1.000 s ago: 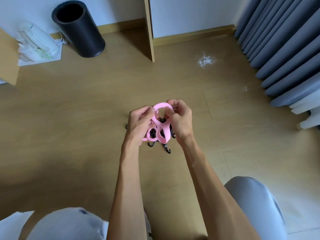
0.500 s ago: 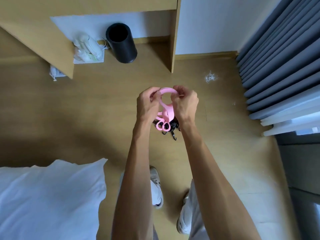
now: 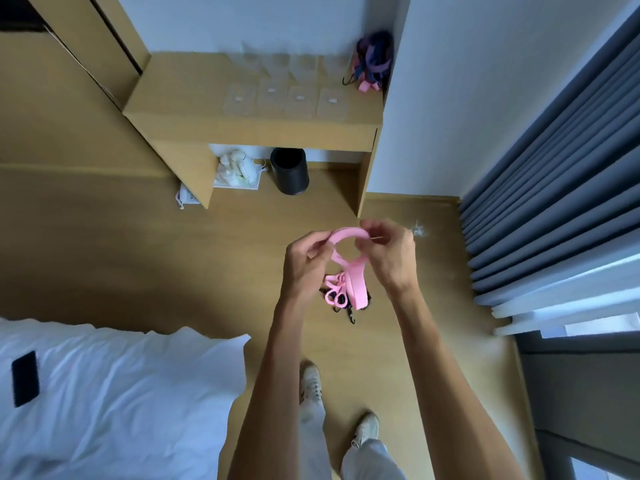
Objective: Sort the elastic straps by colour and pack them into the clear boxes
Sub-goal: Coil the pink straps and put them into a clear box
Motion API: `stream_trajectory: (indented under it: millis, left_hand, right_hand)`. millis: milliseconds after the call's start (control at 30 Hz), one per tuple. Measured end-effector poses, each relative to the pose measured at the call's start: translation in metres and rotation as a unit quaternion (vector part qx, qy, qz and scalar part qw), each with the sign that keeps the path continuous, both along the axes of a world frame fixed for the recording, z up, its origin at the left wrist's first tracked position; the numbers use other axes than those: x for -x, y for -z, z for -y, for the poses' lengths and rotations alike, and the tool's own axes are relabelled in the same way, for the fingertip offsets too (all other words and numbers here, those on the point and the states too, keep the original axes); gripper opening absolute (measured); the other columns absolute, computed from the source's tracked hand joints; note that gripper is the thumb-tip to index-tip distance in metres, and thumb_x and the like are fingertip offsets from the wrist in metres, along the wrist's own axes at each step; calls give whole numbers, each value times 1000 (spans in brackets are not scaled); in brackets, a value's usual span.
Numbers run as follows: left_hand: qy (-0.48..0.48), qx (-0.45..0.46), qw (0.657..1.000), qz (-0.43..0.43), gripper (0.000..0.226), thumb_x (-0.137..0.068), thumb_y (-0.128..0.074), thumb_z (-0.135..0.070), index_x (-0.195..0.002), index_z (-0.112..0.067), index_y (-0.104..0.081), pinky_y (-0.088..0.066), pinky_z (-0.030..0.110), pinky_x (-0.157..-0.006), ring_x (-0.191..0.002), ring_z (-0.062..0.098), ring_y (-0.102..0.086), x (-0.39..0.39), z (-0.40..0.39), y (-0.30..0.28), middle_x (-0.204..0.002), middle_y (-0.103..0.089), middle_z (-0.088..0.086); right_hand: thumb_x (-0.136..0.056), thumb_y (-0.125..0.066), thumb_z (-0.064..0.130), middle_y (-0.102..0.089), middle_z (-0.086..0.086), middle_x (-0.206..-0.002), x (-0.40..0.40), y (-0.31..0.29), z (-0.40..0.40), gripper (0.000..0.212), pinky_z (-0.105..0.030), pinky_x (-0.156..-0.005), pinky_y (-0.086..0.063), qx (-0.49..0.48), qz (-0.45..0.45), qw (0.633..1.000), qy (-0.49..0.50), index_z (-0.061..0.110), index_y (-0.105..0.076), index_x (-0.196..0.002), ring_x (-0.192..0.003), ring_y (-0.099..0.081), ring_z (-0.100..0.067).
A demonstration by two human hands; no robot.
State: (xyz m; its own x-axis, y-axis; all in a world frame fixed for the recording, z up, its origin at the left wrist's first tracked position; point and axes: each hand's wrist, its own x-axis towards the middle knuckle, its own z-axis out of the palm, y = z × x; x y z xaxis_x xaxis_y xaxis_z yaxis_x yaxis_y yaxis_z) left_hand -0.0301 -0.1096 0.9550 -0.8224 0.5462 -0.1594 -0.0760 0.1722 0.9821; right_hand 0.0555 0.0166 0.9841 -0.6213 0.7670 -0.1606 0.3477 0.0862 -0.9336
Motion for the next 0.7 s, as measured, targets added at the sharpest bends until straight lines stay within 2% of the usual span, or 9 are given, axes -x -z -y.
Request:
stream_trajectory:
  millis: [67, 167, 233, 300, 367, 433, 500, 600, 700]
  left_hand:
    - [-9, -17, 1000, 13, 25, -96, -57, -7, -96, -24, -76, -54, 28, -73, -82, 12, -67, 10, 3, -19, -91, -71, 8]
    - [-37, -57, 997, 39, 27, -97, -59, -8, -94, -29, -76, -59, 29, -73, -86, 12, -70, 32, -3, -46, -94, -74, 3]
    - [-52, -70, 996, 19, 30, -97, -59, -7, -93, -32, -76, -60, 28, -71, -83, 9, -70, 52, -10, -63, -91, -75, -1]
    - [-53, -69, 996, -8, 28, -96, -59, -5, -97, -27, -76, -59, 31, -72, -82, 9, -68, 75, -16, -73, -92, -75, 2]
    - [-40, -72, 997, -11, 25, -97, -58, -4, -102, -22, -75, -59, 37, -76, -85, 14, -67, 94, -18, -79, -96, -73, 10]
    - [-35, -82, 996, 11, 23, -98, -58, -7, -102, -23, -75, -59, 37, -79, -87, 15, -66, 112, -17, -79, -92, -71, 7]
    - [-45, -84, 995, 33, 18, -98, -59, -13, -96, -19, -75, -57, 34, -76, -82, 14, -65, 129, -13, -74, -85, -68, 2]
    - [-29, -28, 996, 82, 21, -98, -61, -28, -87, -14, -73, -51, 34, -77, -80, 19, -66, 152, -10, -60, -83, -71, 2]
    - [68, 54, 983, 159, 24, -97, -62, -36, -106, -17, -72, -54, 31, -78, -86, 21, -71, 175, -3, -36, -93, -75, 2]
  right_hand:
    - [-83, -68, 3, -73, -6, -87, 4, -18, 1, 20, -36, -72, -56, 58, -53, 996, -31, 8, -71, -102, -80, -69, -17]
    - [-90, -65, 6, -71, -22, -96, 15, -33, 6, 15, -49, -85, -57, 151, -84, 980, -94, 3, -67, -105, -89, -70, -32]
    - [-89, -65, 3, -69, -26, -91, 27, -37, 9, 16, -49, -88, -56, 168, -89, 976, -110, 0, -64, -105, -86, -70, -38]
    - [-88, -66, 2, -62, -19, -79, 44, -42, 10, 14, -49, -83, -56, 148, -90, 980, -98, 0, -63, -101, -76, -64, -30]
    - [-88, -67, 4, -61, -12, -75, 65, -47, 9, 10, -55, -82, -55, 116, -91, 985, -90, -1, -63, -96, -75, -60, -26]
    - [-87, -66, 3, -64, -5, -70, 89, -50, 8, 6, -56, -81, -56, 86, -88, 989, -77, 0, -64, -92, -71, -63, -25]
    - [-85, -64, 1, -65, -2, -66, 113, -50, 8, 4, -52, -73, -58, 90, -92, 991, -43, 1, -66, -88, -66, -64, -23]
    - [-82, -64, 1, -68, -14, -71, 152, -45, 10, 5, -53, -69, -59, 109, -84, 990, 24, 2, -68, -83, -66, -64, -27]
    - [-84, -63, 8, -69, -23, -78, 189, -38, 8, 9, -44, -62, -54, 64, -45, 995, 55, 0, -68, -82, -64, -57, -24]
